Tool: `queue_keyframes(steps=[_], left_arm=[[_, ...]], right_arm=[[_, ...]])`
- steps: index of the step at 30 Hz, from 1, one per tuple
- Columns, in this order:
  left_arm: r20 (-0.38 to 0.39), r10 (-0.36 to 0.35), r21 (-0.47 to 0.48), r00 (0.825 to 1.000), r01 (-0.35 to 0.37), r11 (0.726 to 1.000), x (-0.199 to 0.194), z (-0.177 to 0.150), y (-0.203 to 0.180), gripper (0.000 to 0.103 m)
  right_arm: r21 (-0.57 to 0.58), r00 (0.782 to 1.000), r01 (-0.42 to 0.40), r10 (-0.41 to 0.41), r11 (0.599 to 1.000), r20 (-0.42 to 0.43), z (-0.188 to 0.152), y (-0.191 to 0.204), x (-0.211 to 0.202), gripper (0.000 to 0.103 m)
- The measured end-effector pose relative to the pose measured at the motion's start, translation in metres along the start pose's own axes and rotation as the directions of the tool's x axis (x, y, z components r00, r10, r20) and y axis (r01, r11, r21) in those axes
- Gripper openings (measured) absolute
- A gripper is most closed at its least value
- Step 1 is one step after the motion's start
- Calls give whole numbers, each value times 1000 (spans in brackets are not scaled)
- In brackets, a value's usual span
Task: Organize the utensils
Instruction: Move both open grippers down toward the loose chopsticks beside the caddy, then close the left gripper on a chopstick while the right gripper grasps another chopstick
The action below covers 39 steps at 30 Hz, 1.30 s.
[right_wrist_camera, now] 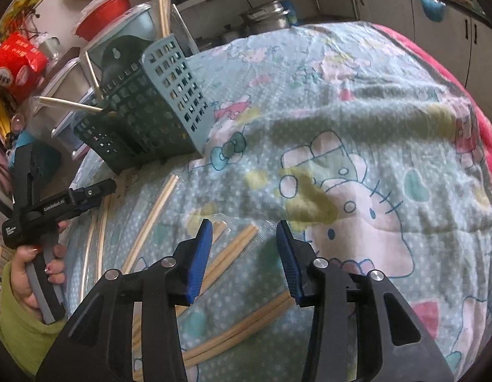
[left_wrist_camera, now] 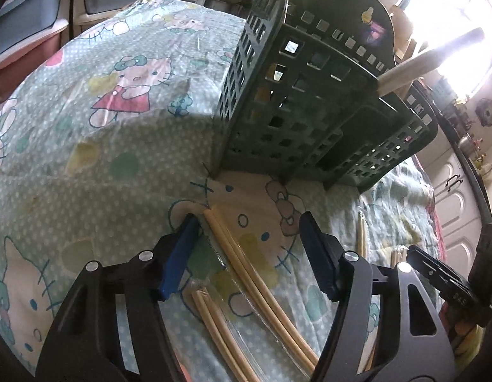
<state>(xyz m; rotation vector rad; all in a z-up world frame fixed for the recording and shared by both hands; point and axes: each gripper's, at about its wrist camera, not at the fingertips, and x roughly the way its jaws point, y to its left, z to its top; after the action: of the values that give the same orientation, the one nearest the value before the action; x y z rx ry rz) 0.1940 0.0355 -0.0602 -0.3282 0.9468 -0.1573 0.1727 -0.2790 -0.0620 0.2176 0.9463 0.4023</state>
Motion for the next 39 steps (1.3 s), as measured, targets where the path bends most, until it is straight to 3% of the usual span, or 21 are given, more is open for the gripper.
queue_keyframes(steps=[10, 16, 18, 26, 35, 39], left_arm=[[9, 20, 10, 1000, -20, 1000, 6, 6, -4, 55], [21, 53, -1, 998, -53, 999, 7, 11, 0, 38], [29, 81, 0, 996, -81, 997, 7, 13, 2, 27], [35, 87, -19, 996, -87, 996, 8, 22, 11, 8], [42, 59, -23, 997, -58, 998, 7, 23, 14, 3], [57, 42, -14, 997, -41, 999, 0, 19, 9, 2]], right_arm=[[3, 1000, 2, -2, 1000, -12, 3, 0, 9, 39], [3, 1000, 18, -18, 1000, -1, 3, -3, 7, 15], [-1, 1000, 19, -19, 1000, 15, 4, -3, 3, 8], [-5, 997, -1, 2, 1000, 80, 8, -1, -14, 6], [78, 998, -68, 67, 995, 19, 4, -16, -5, 7], [61, 997, -68, 66, 996, 36, 2, -12, -10, 6]])
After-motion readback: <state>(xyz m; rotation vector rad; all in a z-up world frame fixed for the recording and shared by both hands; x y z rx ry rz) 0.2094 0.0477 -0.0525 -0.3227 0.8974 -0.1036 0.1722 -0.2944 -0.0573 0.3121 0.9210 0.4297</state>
